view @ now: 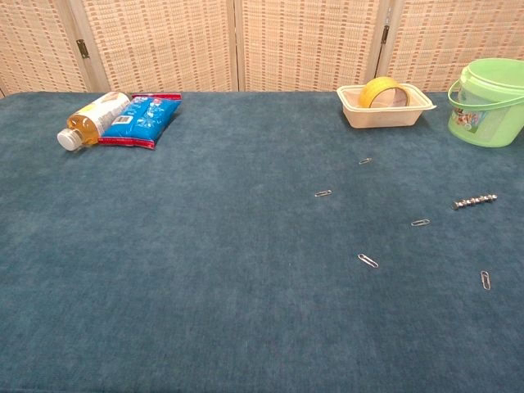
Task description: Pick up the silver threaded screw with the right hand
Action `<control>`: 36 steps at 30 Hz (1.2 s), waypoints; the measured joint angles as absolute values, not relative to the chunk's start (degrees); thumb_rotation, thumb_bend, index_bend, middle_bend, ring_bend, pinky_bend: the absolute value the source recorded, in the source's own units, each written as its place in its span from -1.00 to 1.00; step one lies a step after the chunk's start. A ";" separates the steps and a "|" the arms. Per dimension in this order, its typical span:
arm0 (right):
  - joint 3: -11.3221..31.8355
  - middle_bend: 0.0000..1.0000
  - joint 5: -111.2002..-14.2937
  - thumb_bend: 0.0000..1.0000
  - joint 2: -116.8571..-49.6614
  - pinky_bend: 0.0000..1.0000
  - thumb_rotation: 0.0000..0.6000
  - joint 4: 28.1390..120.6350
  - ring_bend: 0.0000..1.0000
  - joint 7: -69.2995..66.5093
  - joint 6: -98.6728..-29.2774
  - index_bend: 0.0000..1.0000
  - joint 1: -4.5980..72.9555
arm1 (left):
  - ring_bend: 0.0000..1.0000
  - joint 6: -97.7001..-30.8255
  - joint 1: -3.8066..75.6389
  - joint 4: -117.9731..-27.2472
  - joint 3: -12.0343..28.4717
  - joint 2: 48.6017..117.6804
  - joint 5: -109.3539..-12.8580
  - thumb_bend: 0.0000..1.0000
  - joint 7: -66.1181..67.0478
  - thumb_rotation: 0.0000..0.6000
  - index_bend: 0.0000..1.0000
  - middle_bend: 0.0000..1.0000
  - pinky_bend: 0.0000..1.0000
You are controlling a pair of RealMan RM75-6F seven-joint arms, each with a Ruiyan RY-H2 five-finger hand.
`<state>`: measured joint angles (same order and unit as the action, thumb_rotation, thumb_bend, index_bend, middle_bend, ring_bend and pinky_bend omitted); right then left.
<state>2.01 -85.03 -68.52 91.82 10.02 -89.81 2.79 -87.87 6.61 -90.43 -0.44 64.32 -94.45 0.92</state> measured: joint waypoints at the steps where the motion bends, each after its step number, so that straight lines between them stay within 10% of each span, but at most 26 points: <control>1: 2.09 -1.00 -84.96 -0.15 -68.53 -1.00 1.00 91.79 -1.00 10.10 -89.56 -1.00 2.86 | -1.00 -87.87 6.58 -90.46 -0.40 64.33 -94.30 -0.62 0.91 1.00 -1.00 -1.00 -1.00; 36: 5.87 -1.00 -78.72 -0.15 -77.91 -1.00 1.00 68.11 -1.00 0.71 -58.03 -0.37 22.19 | -1.00 -86.24 7.33 -89.61 0.41 64.59 -92.08 -0.62 0.39 1.00 -1.00 -1.00 -1.00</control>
